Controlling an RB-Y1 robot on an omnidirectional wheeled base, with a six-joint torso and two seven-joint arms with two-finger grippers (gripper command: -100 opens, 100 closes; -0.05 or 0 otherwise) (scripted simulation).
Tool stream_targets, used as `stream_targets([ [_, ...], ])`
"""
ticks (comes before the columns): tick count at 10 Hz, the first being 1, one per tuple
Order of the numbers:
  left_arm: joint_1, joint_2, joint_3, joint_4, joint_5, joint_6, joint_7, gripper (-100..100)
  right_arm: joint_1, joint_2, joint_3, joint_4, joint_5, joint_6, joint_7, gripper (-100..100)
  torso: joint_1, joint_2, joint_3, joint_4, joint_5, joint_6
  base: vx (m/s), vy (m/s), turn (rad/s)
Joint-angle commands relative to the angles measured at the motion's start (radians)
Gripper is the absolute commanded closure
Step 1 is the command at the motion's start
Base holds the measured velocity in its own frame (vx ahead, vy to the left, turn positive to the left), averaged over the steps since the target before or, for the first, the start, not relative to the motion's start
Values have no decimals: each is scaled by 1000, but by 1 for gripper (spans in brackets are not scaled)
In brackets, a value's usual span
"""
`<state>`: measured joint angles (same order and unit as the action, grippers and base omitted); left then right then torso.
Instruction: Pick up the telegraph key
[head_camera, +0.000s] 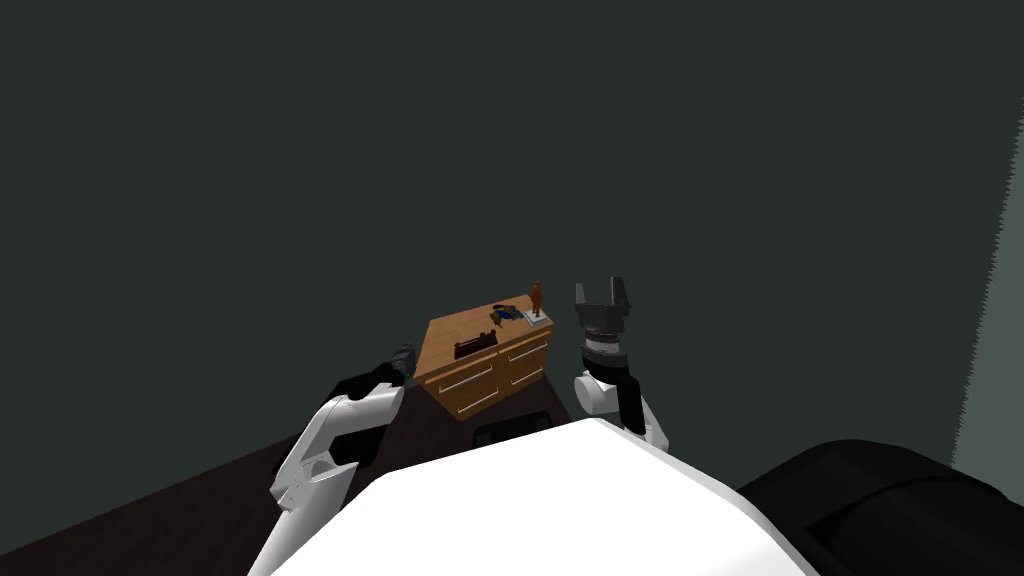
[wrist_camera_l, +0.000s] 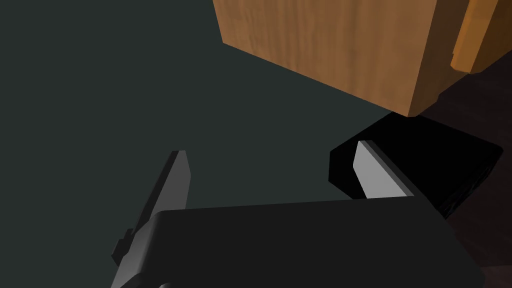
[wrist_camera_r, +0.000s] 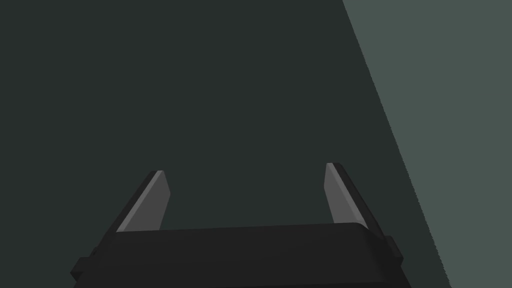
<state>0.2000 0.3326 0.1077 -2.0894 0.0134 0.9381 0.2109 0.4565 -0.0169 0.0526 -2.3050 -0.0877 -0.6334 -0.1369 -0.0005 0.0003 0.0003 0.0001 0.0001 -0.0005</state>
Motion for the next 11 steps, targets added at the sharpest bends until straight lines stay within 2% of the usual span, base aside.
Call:
stream_targets([
  [1, -38, 3, 11, 28, 15, 50, 24, -100, 0, 0, 0, 0, 0, 0, 0, 0, 0, 0, 0, 0, 0, 0, -7, -12, -185],
  [2, -38, 3, 11, 28, 15, 76, 24, -100, 0, 0, 0, 0, 0, 0, 0, 0, -1, 0, 0, 0, 0, 1, -5, -7, -138],
  [3, -72, 5, 22, 50, 29, 105, 47, -100, 0, 0, 0, 0, 0, 0, 0, 0, 0, 0, 0, 0, 0, 0, -3, -16, -215],
  [5, -72, 5, 22, 50, 29, 148, 47, -100, 0, 0, 0, 0, 0, 0, 0, 0, -1, 0, 0, 0, 0, 0, 0, -9, -42],
  [6, -105, 7, 33, 72, 44, 185, 69, -100, 0, 0, 0, 0, 0, 0, 0, 0, 0, 0, 0, 0, 0, 0, 2, -18, -216],
  [7, -105, 7, 33, 72, 44, 214, 69, -100, 0, 0, 0, 0, 0, 0, 0, 0, -1, -1, 0, 0, 0, 1, 1, -10, -132],
  [8, -137, 8, 43, 95, 59, 243, 92, -100, 0, 0, 0, 0, 0, 0, 0, 0, -1, -1, 0, 0, 0, 0, 7, -19, -195],
  [9, -137, 8, 43, 95, 59, 273, 92, -100, 0, 0, 0, 0, 0, 0, 0, 0, -1, -1, -1, 0, 0, 1, 7, -15, -126],
  [10, -169, 8, 54, 118, 73, 304, 113, -100, 0, 0, 0, 0, 0, 0, 0, 0, -1, -1, -1, 0, 0, 0, 7, -25, -238],
  [11, -169, 8, 54, 118, 73, 330, 113, -100, 0, 0, 0, 0, 0, 0, 0, 0, -2, -1, -1, 0, 0, 1, 7, -16, -106],
])
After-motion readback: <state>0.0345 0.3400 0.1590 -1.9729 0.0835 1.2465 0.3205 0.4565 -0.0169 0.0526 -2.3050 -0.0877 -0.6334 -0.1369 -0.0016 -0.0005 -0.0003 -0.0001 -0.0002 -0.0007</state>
